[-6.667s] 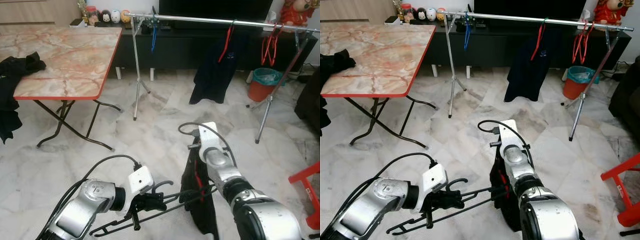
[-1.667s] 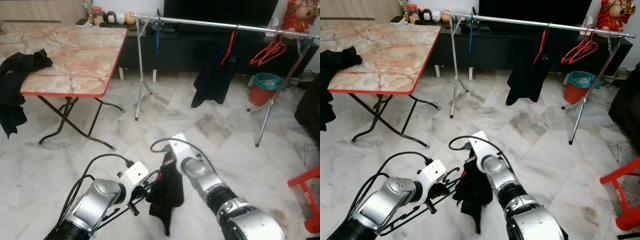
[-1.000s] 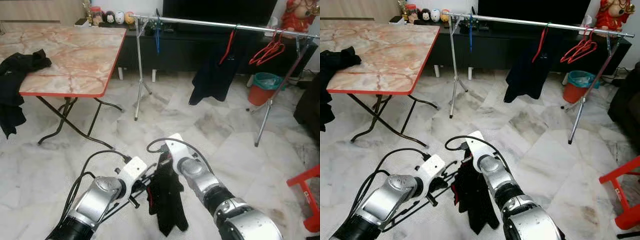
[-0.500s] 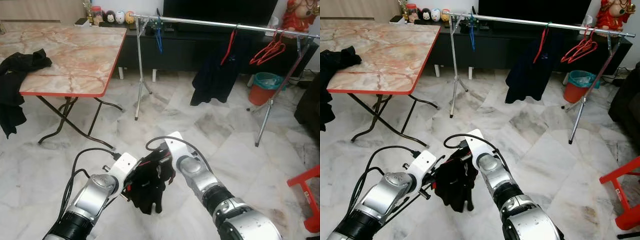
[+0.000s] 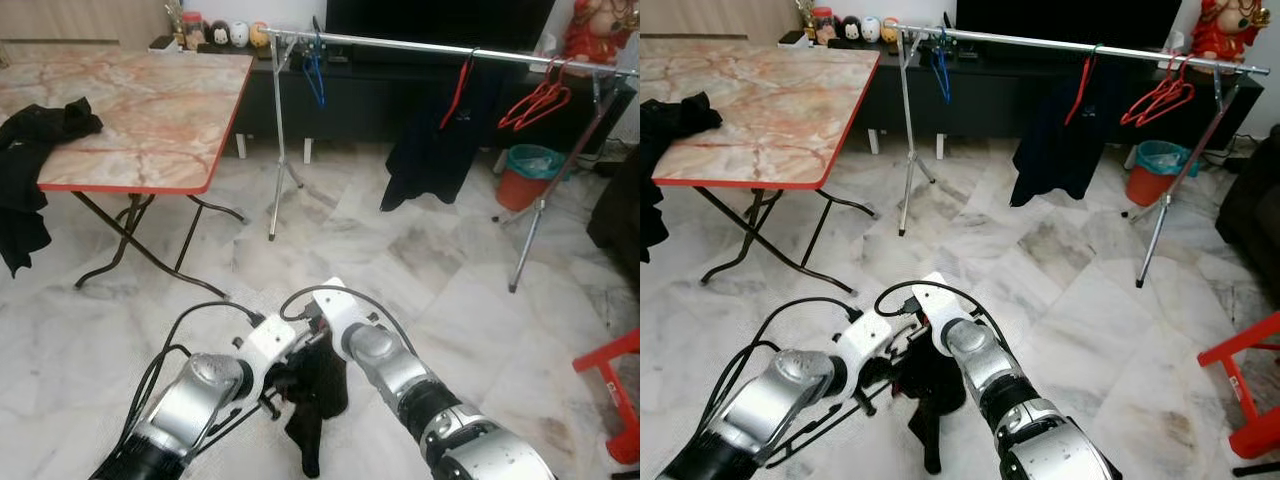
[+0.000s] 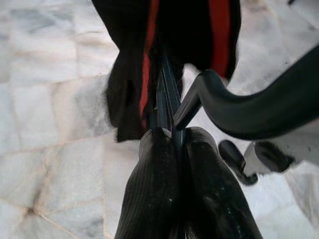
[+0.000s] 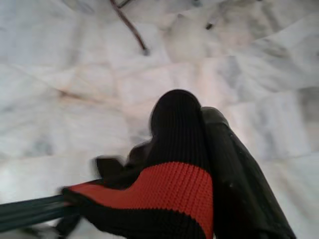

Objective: Hang hanger

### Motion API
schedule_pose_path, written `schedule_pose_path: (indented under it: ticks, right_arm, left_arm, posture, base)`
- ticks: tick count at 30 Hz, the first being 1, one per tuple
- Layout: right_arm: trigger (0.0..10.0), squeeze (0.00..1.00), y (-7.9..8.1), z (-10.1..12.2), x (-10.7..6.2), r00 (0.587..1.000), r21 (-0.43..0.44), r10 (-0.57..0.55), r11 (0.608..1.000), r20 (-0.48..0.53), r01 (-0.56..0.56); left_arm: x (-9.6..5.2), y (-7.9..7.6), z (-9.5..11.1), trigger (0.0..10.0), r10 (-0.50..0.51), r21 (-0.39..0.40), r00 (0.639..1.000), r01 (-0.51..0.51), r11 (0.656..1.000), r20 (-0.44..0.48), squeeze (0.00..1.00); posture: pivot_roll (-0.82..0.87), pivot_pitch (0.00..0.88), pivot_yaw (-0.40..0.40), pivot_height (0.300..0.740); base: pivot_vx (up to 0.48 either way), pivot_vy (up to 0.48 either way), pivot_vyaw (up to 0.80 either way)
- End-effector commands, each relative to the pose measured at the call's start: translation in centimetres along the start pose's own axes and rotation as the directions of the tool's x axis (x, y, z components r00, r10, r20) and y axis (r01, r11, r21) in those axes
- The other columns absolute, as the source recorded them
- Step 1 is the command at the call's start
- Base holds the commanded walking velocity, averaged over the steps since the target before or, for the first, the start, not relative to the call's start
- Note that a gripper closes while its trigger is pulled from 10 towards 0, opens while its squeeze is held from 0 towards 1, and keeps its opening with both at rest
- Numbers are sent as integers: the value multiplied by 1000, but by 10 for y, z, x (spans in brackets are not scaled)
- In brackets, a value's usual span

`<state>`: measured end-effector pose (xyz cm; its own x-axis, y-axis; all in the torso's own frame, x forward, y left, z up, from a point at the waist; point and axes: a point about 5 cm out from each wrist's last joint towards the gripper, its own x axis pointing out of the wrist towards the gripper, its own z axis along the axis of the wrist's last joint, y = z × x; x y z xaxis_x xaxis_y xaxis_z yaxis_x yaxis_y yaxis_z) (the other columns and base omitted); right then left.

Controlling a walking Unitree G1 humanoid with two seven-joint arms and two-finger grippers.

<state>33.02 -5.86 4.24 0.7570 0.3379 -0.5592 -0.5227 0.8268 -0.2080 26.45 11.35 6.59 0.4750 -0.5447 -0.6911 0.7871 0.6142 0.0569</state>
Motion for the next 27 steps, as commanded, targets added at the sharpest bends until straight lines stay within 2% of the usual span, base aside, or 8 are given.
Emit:
schedule_pose_path:
  ticks: [1,4,7,12,15,21,24,27]
  right_arm:
    - [10000,0,-7,13,-1,998,-12,-37,999,43,37]
    - [10000,0,-22,15,-3,994,3,-98,995,54,98]
    - [10000,0,-31,17,-4,991,10,-122,993,59,121]
    - [10000,0,-34,17,-5,991,3,-119,993,56,119]
    - [10000,0,-30,17,-4,994,-7,-93,996,54,94]
    - [10000,0,-18,18,-2,996,-7,-62,998,57,62]
    - [10000,0,-13,17,-2,997,-9,-47,999,55,48]
    - [10000,0,-12,16,-2,997,-9,-46,999,54,47]
  left_arm:
    - [-2,-3,0,10000,-28,29,1000,28,999,1,0]
    - [-5,-3,-6,10000,-46,63,998,49,997,-38,0]
    - [-7,-4,-8,10000,-65,75,997,69,995,-51,0]
    - [-6,-4,-6,10000,-66,79,997,69,994,-40,0]
    - [-4,-3,-4,10000,-52,78,998,54,995,-32,0]
    - [-1,4,-4,10000,51,48,998,-48,998,-46,0]
    - [0,19,-1,10000,185,-6,981,-185,983,-52,0]
    - [0,25,-1,10000,229,-40,972,-231,972,-62,0]
  posture:
    - [137,0,-57,740]
    - [136,0,-55,740]
    - [133,0,-54,740]
    - [132,0,-56,740]
    - [136,0,-59,740]
    - [133,0,-56,740]
    - [134,0,-57,740]
    - [133,0,-57,740]
  base:
    - [0,0,0]
    - [0,0,0]
    - [0,0,0]
    - [0,0,0]
    - [0,0,0]
    - [0,0,0]
    - [0,0,0]
    - [0,0,0]
